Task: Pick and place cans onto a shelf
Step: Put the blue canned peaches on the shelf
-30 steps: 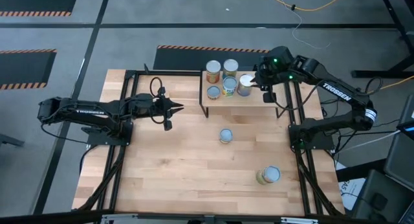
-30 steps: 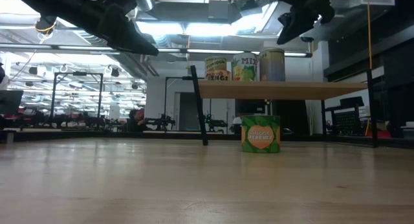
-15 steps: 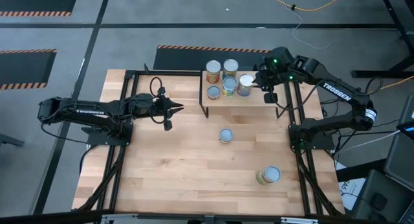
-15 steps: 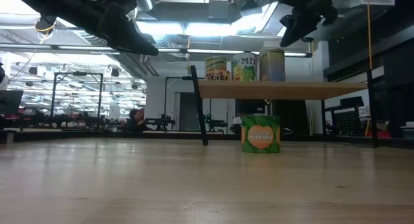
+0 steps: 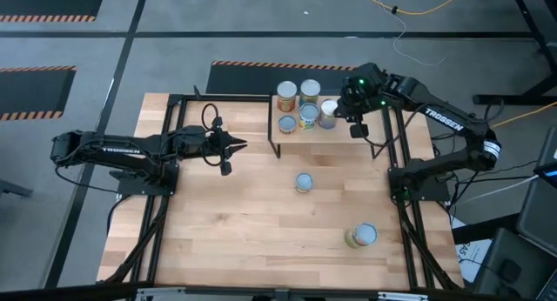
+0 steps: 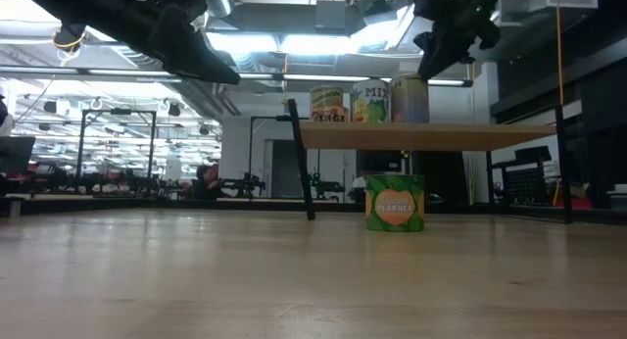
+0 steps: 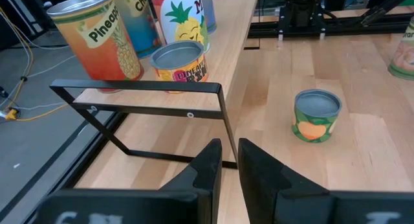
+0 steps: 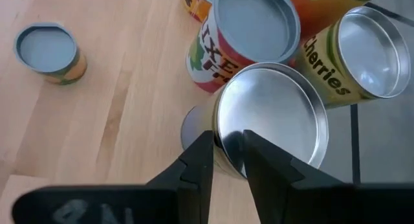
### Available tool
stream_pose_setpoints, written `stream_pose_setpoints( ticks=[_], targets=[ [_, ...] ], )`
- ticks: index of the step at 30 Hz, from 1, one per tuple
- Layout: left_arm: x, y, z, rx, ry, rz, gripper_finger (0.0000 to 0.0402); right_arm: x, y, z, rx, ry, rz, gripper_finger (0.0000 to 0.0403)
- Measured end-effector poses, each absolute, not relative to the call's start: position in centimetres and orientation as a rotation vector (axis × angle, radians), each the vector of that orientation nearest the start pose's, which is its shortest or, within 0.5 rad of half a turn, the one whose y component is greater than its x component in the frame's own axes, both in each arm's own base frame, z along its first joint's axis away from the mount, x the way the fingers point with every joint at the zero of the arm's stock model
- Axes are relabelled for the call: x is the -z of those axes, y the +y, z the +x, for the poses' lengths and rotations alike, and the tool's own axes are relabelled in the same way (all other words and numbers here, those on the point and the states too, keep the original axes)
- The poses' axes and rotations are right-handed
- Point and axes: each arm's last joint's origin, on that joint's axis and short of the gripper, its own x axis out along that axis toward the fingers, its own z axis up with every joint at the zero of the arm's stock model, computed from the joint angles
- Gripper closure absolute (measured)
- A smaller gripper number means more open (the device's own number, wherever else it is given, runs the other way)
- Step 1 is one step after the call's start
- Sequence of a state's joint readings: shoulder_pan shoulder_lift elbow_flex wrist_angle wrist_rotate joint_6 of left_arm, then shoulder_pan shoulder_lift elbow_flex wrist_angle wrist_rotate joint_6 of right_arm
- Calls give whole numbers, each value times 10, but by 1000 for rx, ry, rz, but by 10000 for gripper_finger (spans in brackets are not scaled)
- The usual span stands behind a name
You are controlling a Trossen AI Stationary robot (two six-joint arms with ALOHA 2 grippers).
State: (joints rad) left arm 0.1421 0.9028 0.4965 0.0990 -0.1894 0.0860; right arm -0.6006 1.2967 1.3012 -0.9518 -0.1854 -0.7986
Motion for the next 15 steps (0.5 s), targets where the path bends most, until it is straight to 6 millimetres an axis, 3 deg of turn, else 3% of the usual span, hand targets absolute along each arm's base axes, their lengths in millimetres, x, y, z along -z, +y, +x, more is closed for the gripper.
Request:
stream_pose_setpoints(
  ticks=[5, 15],
  targets=[
    [-240, 33, 194, -315, 323, 92, 357, -339, -139, 212, 9, 961, -370, 319],
    [-240, 33, 194, -315, 323, 92, 357, -341, -139, 212, 21, 944, -378, 383]
  ],
)
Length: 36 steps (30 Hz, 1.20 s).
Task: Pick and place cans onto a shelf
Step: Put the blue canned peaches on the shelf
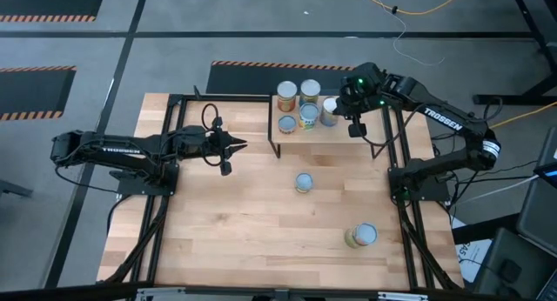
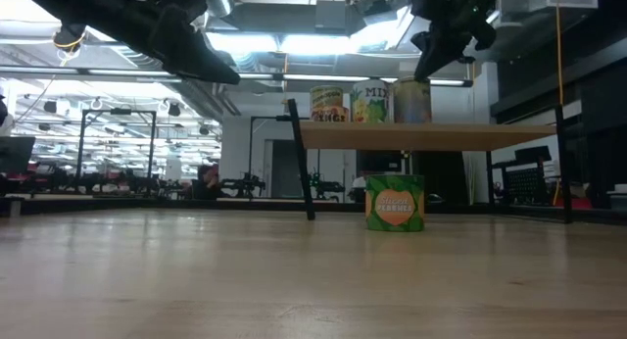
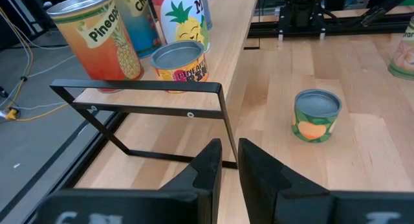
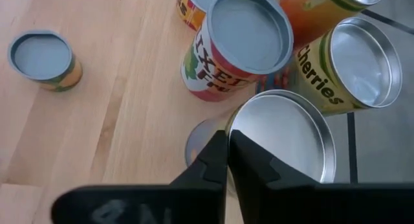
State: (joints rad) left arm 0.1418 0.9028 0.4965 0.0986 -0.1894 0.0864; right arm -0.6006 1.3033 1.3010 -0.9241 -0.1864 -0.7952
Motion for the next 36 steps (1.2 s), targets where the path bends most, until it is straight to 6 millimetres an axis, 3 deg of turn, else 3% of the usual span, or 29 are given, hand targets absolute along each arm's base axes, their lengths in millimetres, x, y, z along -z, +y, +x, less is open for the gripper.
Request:
stream_pose_setpoints(
  ticks=[5, 14, 24, 36],
  targets=[
    [-240, 33, 194, -315, 323, 92, 357, -341, -140, 214, 54, 926, -356, 384],
    [-240, 33, 194, -315, 323, 92, 357, -346, -150, 216, 295, 938, -356, 385],
    [-240, 33, 194, -315, 323, 92, 357, -349, -161, 211, 443, 860, -165, 385],
    [-240, 33, 194, -315, 323, 92, 357, -345, -168, 212, 443, 836, -50, 385]
  ],
)
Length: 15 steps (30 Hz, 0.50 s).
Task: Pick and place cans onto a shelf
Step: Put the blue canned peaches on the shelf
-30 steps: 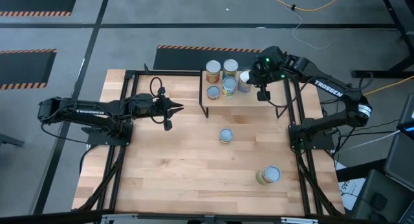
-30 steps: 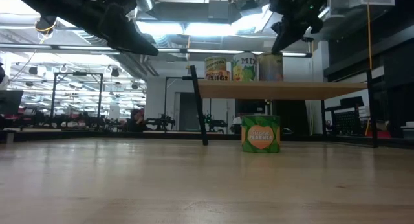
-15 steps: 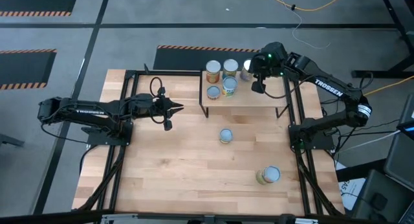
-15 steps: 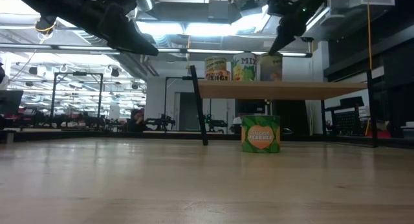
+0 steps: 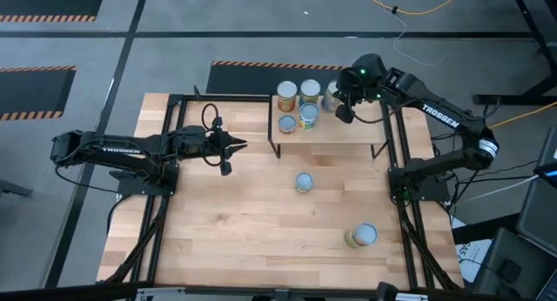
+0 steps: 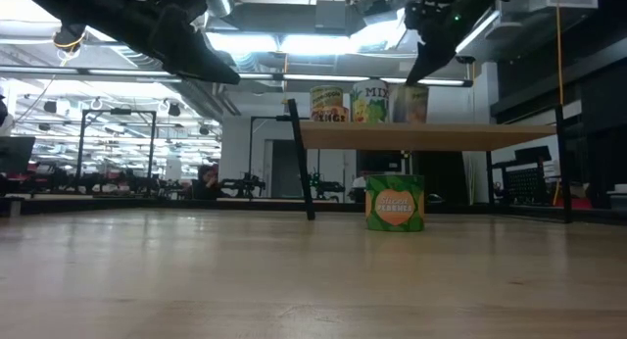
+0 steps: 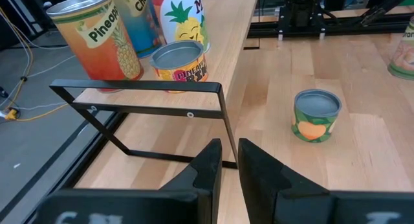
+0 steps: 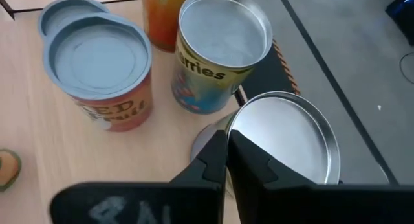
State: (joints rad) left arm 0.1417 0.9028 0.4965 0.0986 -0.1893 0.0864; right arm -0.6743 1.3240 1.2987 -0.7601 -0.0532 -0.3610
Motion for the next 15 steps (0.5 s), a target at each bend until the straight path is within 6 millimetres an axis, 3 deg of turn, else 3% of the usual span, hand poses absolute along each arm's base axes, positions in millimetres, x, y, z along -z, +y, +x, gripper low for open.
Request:
stream_pose_setpoints(
  ticks=[15],
  targets=[
    [-240, 33, 194, -314, 323, 92, 357, -339, -172, 217, 444, 855, -24, 385]
  ],
)
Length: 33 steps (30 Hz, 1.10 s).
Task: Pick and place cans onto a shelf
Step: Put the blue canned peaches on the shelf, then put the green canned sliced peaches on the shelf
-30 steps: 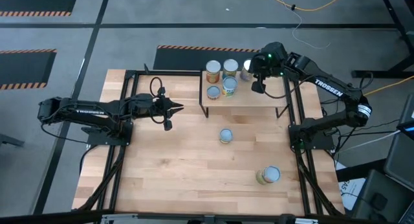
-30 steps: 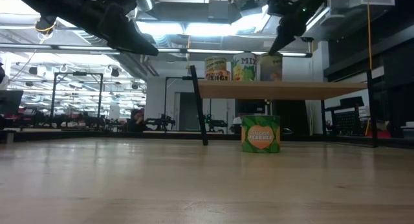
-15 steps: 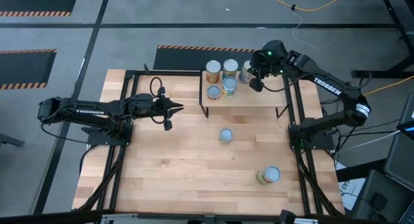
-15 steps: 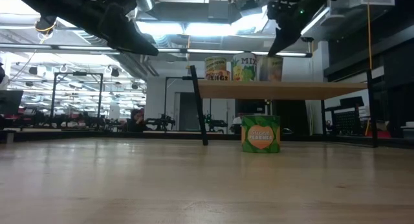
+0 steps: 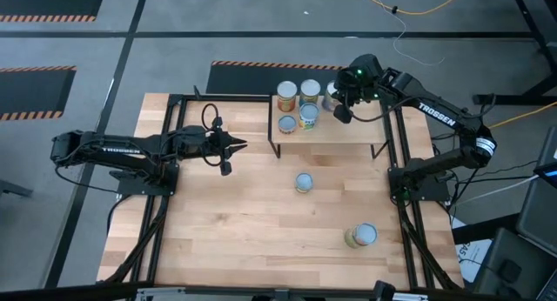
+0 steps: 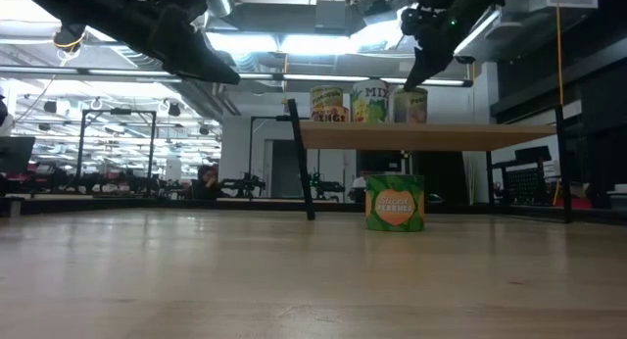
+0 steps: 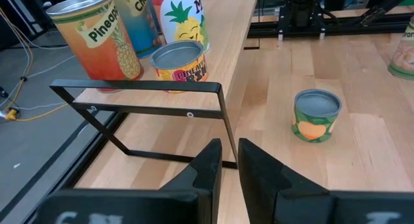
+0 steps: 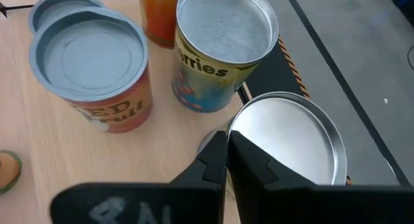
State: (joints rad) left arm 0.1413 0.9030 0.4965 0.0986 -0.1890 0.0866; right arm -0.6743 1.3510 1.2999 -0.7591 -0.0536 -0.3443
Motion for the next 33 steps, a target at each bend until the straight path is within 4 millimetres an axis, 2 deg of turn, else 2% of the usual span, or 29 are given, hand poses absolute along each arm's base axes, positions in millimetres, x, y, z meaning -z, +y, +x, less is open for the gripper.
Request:
stream_pose_setpoints(
  ticks=[7, 16, 25, 33],
  targets=[
    [-240, 33, 194, -314, 323, 92, 357, -338, -172, 217, 444, 855, -24, 378],
    [-240, 33, 194, -314, 323, 92, 357, -338, -172, 217, 443, 856, -24, 334],
    [-240, 33, 194, -315, 323, 92, 357, -339, -172, 216, 472, 863, -40, 331],
    [-240, 33, 194, -315, 323, 92, 357, -355, -163, 204, 513, 814, -73, 331]
  ],
)
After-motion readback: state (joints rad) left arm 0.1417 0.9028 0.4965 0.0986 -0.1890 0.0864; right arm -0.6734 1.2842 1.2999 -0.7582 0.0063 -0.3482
